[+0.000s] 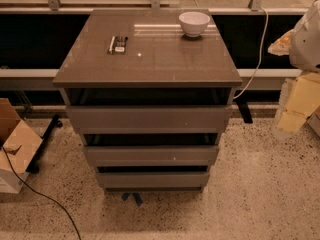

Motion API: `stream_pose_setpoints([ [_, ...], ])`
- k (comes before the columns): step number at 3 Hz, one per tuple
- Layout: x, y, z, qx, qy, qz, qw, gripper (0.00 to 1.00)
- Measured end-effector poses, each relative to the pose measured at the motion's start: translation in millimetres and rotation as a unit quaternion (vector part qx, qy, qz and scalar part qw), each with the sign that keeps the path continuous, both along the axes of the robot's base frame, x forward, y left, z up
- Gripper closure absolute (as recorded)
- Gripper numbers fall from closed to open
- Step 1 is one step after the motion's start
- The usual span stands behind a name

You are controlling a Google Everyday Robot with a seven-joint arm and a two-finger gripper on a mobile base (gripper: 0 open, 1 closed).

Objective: Open bottom drawer

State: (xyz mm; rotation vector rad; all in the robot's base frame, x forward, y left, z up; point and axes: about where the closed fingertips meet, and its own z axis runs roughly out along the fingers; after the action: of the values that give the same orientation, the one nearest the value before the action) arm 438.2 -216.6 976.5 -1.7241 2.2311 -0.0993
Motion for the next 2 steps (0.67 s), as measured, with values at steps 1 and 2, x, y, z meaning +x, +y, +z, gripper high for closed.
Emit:
stream_pose_setpoints([
  [1,0.1,0.2,0.3,0.0,-0.001,0.0,1.0,0.0],
  [2,1.8,4.0,-7.1,0.015,-0.006,0.006,0.9998,0.0],
])
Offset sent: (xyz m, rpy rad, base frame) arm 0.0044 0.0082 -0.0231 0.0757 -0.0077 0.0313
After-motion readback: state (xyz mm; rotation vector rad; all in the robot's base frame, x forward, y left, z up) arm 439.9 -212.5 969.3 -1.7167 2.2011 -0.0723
